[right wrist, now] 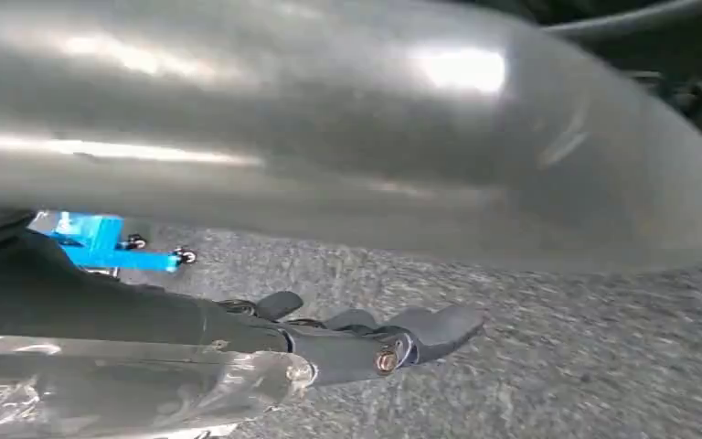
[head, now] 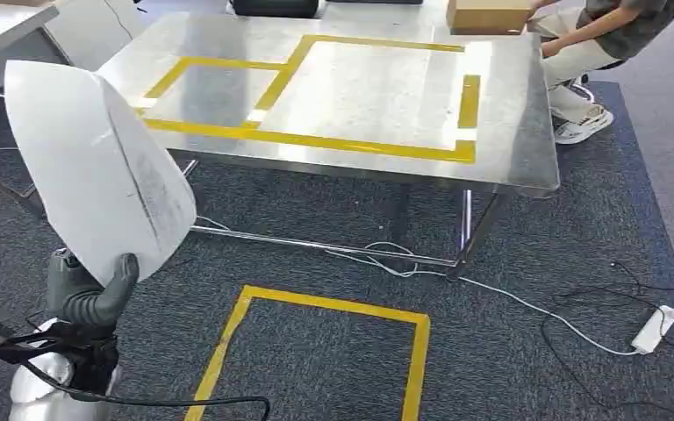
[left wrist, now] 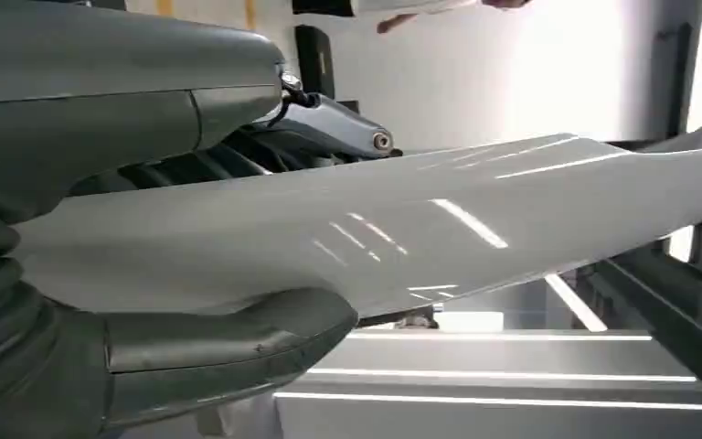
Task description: Take the parts from the cabinet and place them on the table.
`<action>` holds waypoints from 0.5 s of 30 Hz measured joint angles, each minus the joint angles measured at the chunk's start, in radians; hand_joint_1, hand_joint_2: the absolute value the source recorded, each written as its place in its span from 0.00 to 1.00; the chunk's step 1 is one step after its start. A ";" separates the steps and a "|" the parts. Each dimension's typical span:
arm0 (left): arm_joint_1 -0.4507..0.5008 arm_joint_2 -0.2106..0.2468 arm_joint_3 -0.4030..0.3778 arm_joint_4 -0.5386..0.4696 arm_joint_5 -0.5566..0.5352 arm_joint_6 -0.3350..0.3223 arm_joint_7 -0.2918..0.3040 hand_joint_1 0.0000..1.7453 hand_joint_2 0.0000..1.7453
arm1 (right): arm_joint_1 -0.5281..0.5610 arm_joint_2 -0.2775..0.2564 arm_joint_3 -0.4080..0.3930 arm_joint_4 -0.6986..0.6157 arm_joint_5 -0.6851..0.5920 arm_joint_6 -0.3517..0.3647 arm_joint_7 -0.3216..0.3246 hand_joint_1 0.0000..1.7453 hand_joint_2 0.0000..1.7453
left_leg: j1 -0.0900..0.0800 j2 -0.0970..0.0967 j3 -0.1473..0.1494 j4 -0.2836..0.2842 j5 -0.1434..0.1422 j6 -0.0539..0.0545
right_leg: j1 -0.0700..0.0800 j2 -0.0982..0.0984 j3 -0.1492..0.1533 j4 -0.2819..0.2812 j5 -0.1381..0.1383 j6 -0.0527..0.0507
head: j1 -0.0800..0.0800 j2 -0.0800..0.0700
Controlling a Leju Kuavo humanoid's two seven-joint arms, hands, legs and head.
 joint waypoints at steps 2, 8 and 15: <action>-0.009 0.001 -0.002 0.000 -0.001 0.000 0.000 1.00 1.00 | 0.001 0.000 0.004 0.000 -0.008 0.005 0.001 0.00 0.00 | 0.001 0.003 -0.085 0.137 -0.012 -0.012 | -0.002 -0.001 0.021 -0.004 -0.017 -0.008 | -0.007 0.000; -0.015 0.008 -0.002 0.008 -0.005 0.005 0.000 1.00 1.00 | 0.002 0.000 0.007 0.000 -0.029 0.010 0.006 0.00 0.00 | 0.004 0.005 -0.244 0.178 -0.012 -0.017 | -0.012 0.006 0.103 -0.007 -0.084 0.000 | -0.008 0.000; -0.026 0.010 -0.008 0.022 -0.006 0.002 0.000 1.00 1.00 | 0.009 -0.002 0.019 -0.003 -0.053 0.000 0.027 0.00 0.00 | 0.012 0.007 -0.200 0.016 0.130 0.022 | -0.010 -0.001 0.189 -0.031 -0.140 0.047 | -0.009 0.000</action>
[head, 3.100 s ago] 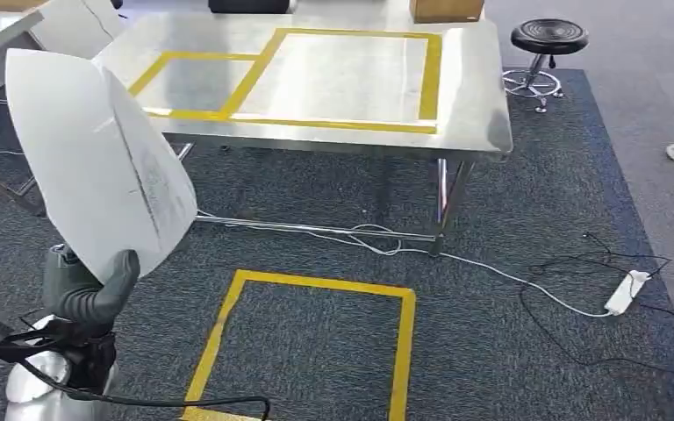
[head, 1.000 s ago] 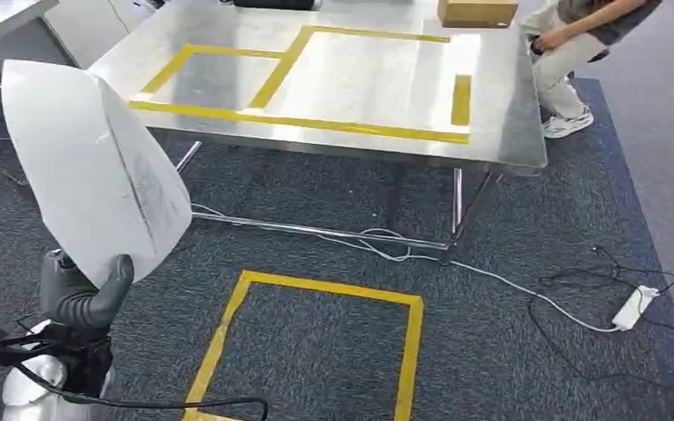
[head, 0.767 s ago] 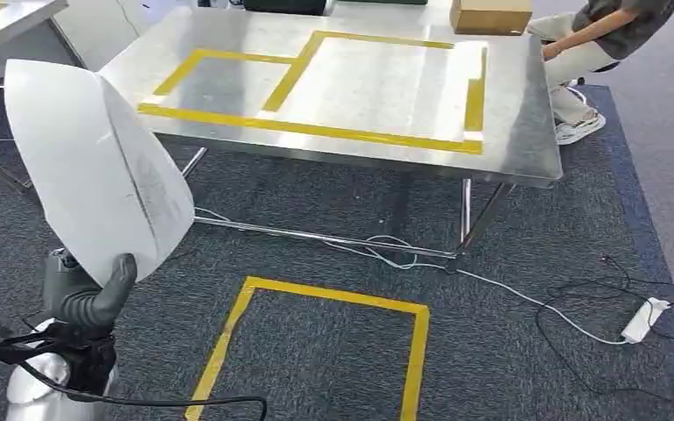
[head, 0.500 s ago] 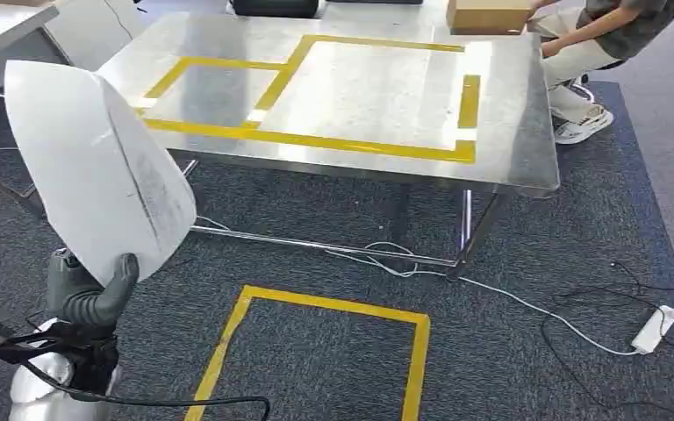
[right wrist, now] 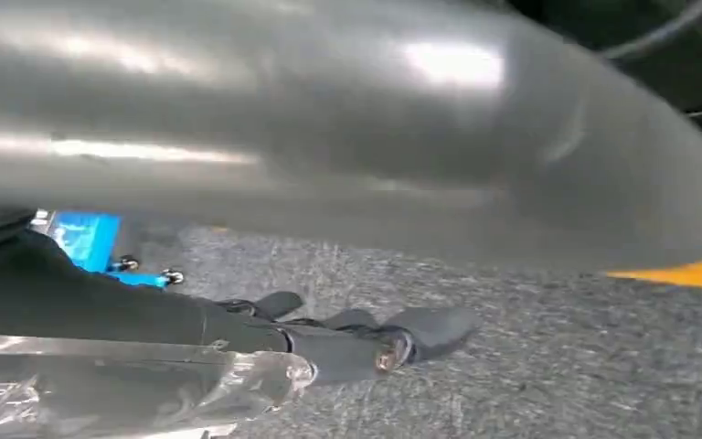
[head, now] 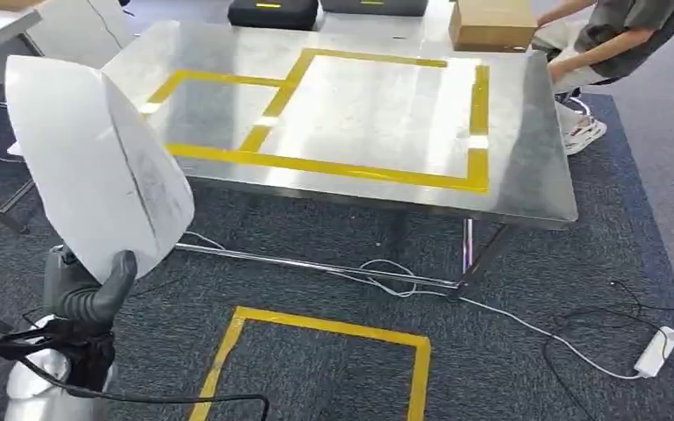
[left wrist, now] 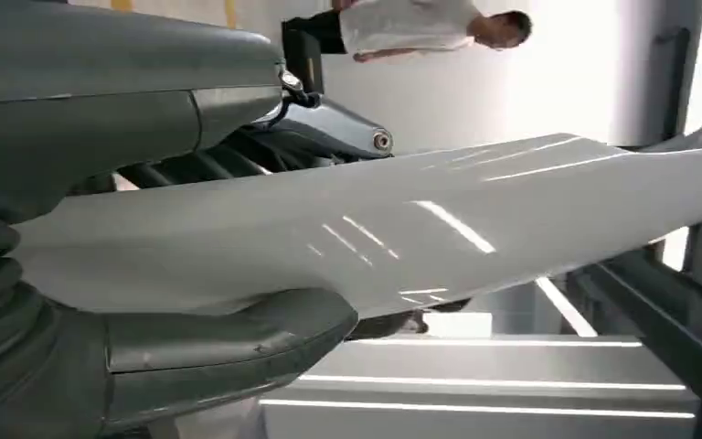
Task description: Take the parts from the cabinet and place them on the table.
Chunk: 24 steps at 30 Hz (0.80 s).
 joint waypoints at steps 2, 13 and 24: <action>-0.003 0.000 -0.001 0.000 0.001 0.000 0.000 1.00 1.00 | 0.001 0.000 0.005 0.000 -0.003 0.000 0.001 0.00 0.00 | -0.002 0.000 0.027 -0.001 -0.019 0.013 | 0.003 -0.001 -0.050 0.107 -0.018 0.003 | 0.000 0.000; 0.000 -0.002 -0.007 0.004 0.001 0.003 0.003 1.00 1.00 | 0.008 -0.001 0.013 -0.001 -0.018 -0.002 0.024 0.00 0.00 | -0.021 -0.013 0.184 -0.015 -0.141 0.008 | 0.045 0.004 -0.199 0.049 0.125 -0.056 | 0.010 0.000; -0.001 -0.001 -0.006 0.004 0.000 0.011 0.003 1.00 1.00 | 0.009 0.002 0.022 -0.002 -0.018 -0.002 0.023 0.00 0.00 | -0.006 -0.003 -0.036 0.125 -0.117 -0.045 | 0.004 0.010 -0.044 -0.007 0.052 -0.051 | 0.002 0.000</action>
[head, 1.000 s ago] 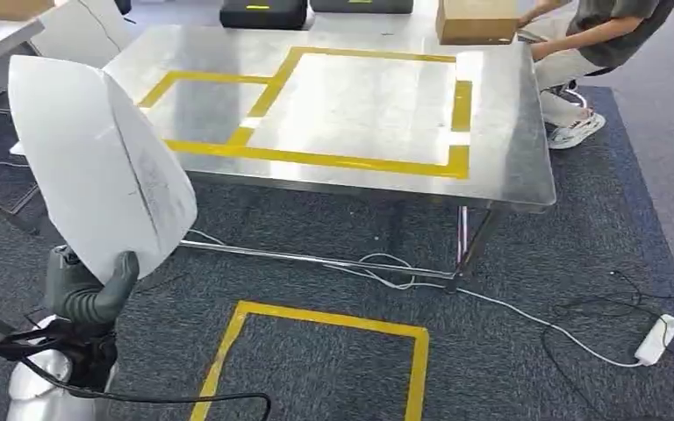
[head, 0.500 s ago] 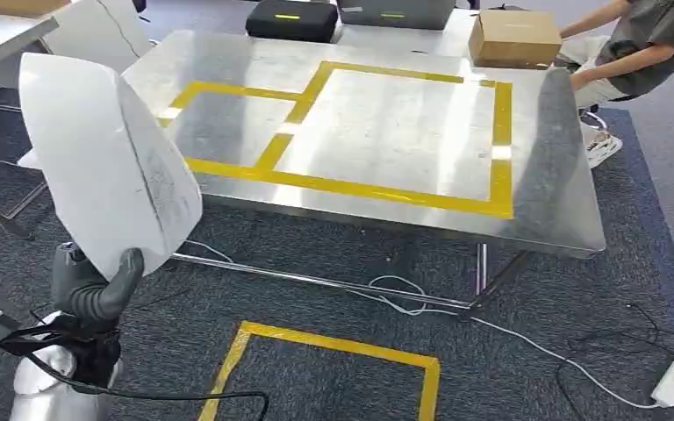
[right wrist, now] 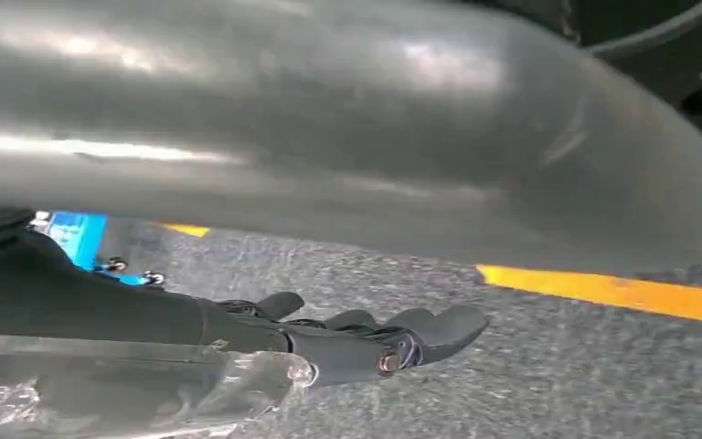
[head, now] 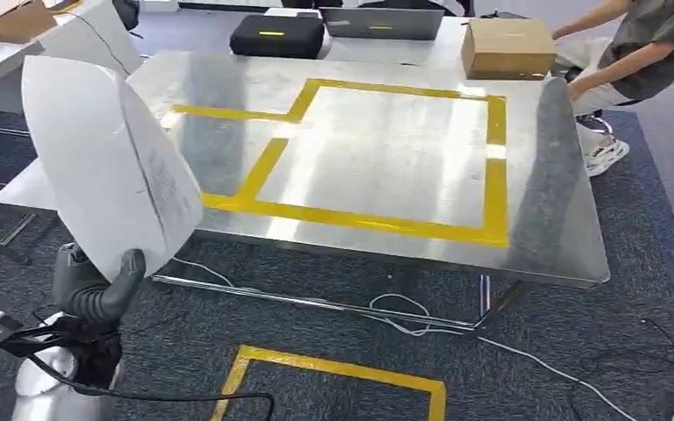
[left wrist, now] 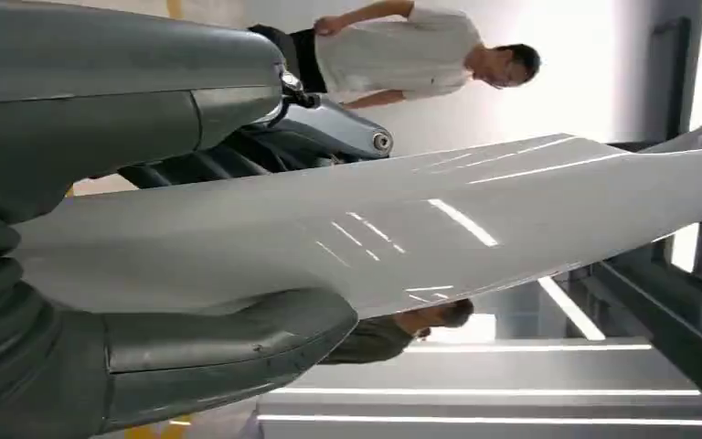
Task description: Take the parts from the cabinet and place them on the table.
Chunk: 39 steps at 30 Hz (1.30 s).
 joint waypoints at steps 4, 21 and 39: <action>0.001 0.001 -0.001 0.003 0.000 0.002 0.004 1.00 1.00 | 0.001 -0.002 0.000 -0.005 -0.003 0.001 0.000 0.00 0.00 | 0.009 0.029 0.023 -0.128 0.114 0.014 | 0.006 -0.004 0.036 -0.020 -0.063 0.031 | -0.005 0.000; -0.002 0.001 -0.012 0.004 0.001 0.002 0.010 1.00 1.00 | 0.009 -0.001 0.000 -0.007 -0.005 0.014 -0.013 0.00 0.00 | -0.008 -0.001 0.214 -0.144 0.004 0.032 | 0.027 -0.006 -0.127 0.032 0.075 0.002 | 0.011 0.000; -0.011 0.002 -0.016 0.013 -0.030 0.021 0.052 1.00 1.00 | 0.011 0.000 0.001 -0.014 -0.009 0.015 -0.014 0.00 0.00 | 0.003 0.008 -0.007 -0.141 0.183 0.052 | 0.014 -0.004 0.005 0.052 -0.100 0.045 | 0.006 0.000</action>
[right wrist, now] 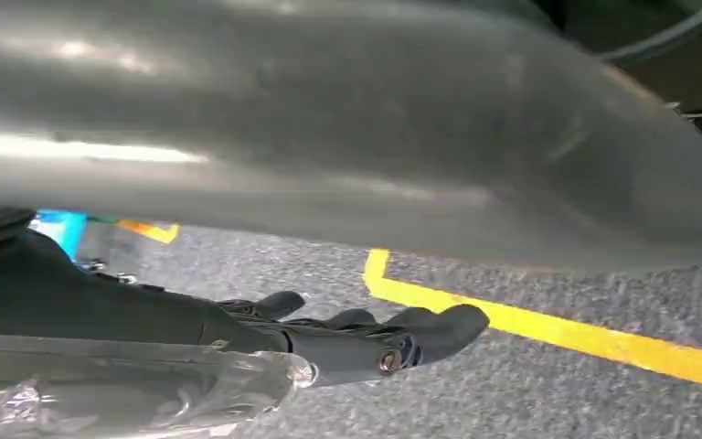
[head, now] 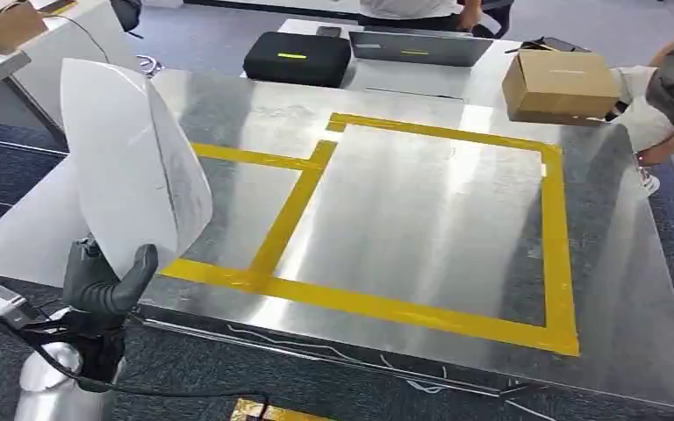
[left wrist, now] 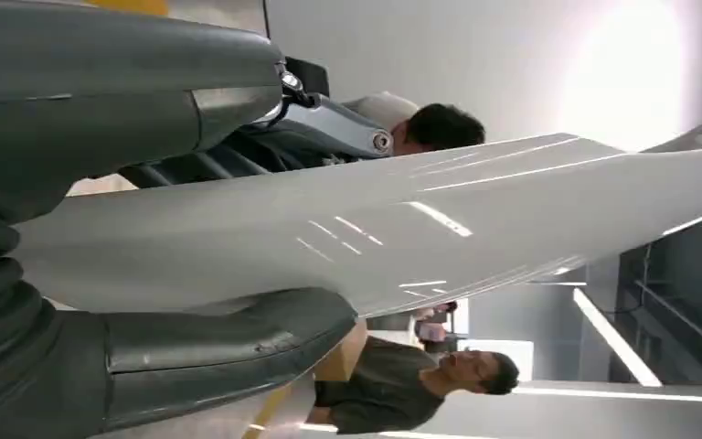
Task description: Take the parts from the cabinet and place them on the table.
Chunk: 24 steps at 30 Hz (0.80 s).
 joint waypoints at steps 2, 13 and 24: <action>0.000 0.000 0.000 0.000 0.001 0.000 0.000 1.00 1.00 | 0.000 0.000 0.000 0.000 0.000 0.000 0.000 0.00 0.00 | -0.001 0.003 -0.002 0.000 -0.002 0.003 | 0.000 -0.001 -0.075 0.167 -0.090 0.005 | 0.000 0.000; -0.003 0.002 0.002 0.003 0.016 -0.001 -0.006 1.00 1.00 | -0.001 0.000 0.001 -0.001 -0.002 -0.002 -0.002 0.00 0.00 | -0.005 -0.001 -0.002 -0.010 0.025 -0.035 | 0.005 0.001 0.007 -0.058 0.072 -0.037 | -0.003 0.000; -0.013 0.007 -0.003 0.014 -0.119 0.020 0.030 1.00 1.00 | -0.002 0.001 0.003 -0.001 -0.030 -0.005 0.010 0.00 0.00 | -0.010 0.000 0.056 0.021 -0.042 -0.029 | 0.004 -0.001 -0.001 -0.060 0.093 -0.050 | -0.011 0.000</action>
